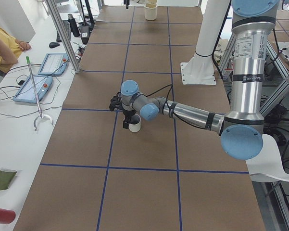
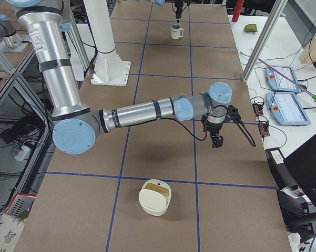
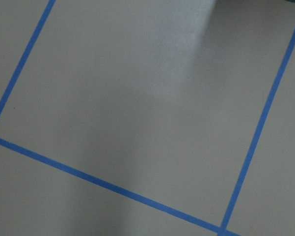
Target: Left arm hands cup to right arm to dump lemon
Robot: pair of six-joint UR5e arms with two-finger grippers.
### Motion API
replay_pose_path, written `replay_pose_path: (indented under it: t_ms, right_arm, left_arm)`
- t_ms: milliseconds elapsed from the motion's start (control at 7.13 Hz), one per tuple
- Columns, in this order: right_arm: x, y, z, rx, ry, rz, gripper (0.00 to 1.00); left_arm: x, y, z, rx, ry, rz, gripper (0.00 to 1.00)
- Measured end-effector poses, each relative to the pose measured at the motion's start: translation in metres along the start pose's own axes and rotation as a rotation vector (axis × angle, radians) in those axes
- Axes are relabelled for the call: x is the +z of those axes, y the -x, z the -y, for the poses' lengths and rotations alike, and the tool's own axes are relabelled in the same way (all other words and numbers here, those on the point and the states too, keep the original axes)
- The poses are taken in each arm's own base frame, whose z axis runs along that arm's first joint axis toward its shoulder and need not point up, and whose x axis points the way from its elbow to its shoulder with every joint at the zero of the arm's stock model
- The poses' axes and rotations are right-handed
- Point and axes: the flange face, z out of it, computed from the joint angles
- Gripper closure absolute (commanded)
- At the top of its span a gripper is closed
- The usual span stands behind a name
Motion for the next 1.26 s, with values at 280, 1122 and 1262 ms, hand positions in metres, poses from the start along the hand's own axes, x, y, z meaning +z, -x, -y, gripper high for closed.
replay_pose_path:
  t_ms: [280,1122,1262]
  right_arm:
    - [-0.002,-0.013,-0.007,0.017,0.006,-0.013,0.0]
    - [0.012,-0.081,-0.087,0.04,0.142,-0.046,0.0]
    - [0.023,-0.089,-0.109,0.036,0.139,-0.057,0.0]
  left_arm:
    - [-0.045,0.072,0.002,0.084,0.017,0.081,0.0]
    - [-0.107,0.222,-0.079,0.06,0.104,0.099,0.0]
    - [-0.106,0.224,-0.081,0.058,0.103,0.098,0.0]
